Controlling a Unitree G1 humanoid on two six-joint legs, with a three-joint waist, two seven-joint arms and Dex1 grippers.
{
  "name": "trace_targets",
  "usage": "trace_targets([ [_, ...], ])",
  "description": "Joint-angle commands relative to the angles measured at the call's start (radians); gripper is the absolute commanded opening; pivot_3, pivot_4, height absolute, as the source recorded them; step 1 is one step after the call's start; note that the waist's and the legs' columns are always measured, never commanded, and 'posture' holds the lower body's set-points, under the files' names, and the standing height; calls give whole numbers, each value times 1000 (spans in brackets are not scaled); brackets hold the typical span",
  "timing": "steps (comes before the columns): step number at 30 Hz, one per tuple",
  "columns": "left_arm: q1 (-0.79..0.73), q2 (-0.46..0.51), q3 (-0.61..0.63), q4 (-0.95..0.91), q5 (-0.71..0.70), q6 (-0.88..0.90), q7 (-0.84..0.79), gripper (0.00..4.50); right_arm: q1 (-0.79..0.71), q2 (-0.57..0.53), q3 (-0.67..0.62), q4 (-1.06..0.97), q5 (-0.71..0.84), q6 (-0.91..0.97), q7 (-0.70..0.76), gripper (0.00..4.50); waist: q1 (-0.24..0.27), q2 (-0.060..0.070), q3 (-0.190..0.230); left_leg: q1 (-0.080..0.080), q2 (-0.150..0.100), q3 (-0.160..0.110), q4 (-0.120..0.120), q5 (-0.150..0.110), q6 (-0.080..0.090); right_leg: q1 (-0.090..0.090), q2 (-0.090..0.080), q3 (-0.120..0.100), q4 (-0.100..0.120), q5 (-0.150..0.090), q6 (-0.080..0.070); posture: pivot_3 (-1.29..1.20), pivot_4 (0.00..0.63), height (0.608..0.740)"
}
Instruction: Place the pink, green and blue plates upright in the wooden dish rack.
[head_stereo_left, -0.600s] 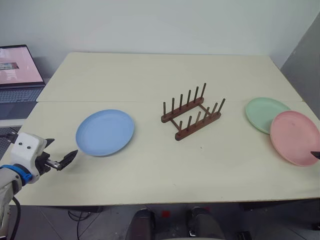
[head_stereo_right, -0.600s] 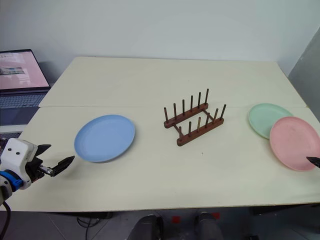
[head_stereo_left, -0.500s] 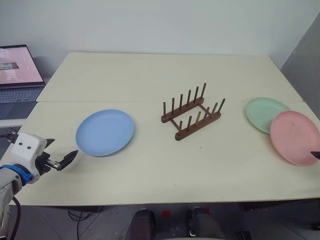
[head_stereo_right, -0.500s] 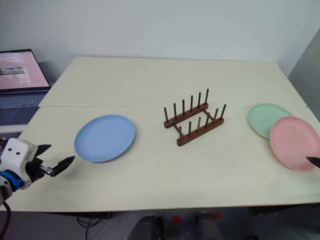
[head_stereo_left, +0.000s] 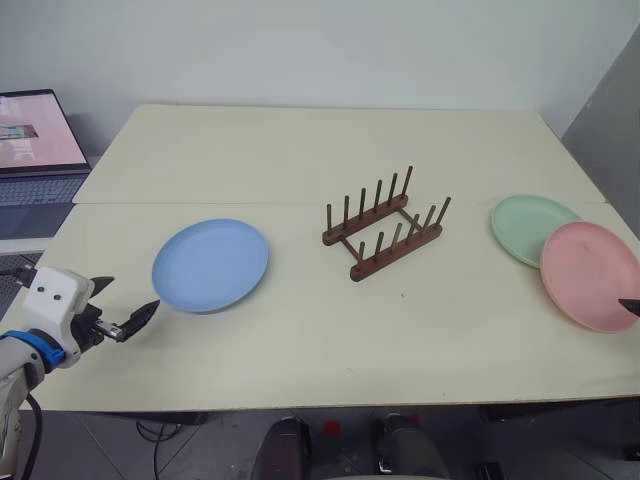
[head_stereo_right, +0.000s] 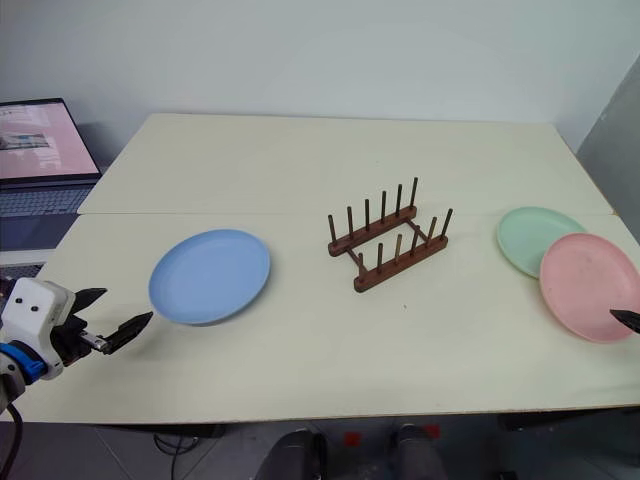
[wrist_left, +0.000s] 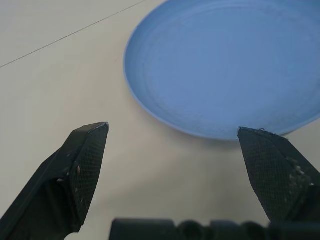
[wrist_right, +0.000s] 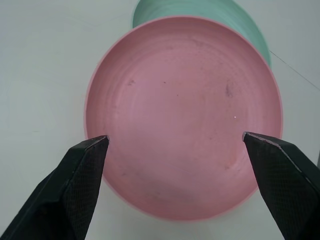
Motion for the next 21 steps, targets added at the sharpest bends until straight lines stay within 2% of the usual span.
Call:
trace_targets([
  [1,-10,-6,29,-32,-36,10,-3,4500,-10,-5,-12,1,-2,-17,1,4481,0,0,0,0,0,0,0,0,0,0,0,0,0,0,0,0,150,740],
  [4,-26,-15,23,-52,-76,37,-17,4500,-8,-4,-14,-5,-1,-18,-3,4481,0,0,0,0,0,0,0,0,0,0,0,0,0,0,0,0,150,740],
  [10,-74,-22,-96,-188,-102,88,-25,4500,10,11,-37,-103,30,17,7,4481,0,0,0,0,0,0,1,0,0,1,0,0,0,0,1,0,150,740],
  [16,-187,-101,-368,-347,-94,177,13,4500,64,46,-70,-351,112,147,27,4481,2,1,0,0,-1,0,1,0,0,1,1,1,1,2,3,0,150,740],
  [21,-305,-249,-576,-311,-23,194,103,4500,91,84,-77,-570,197,286,8,4481,3,0,0,0,-2,-1,2,0,0,2,1,0,1,4,8,0,150,740],
])
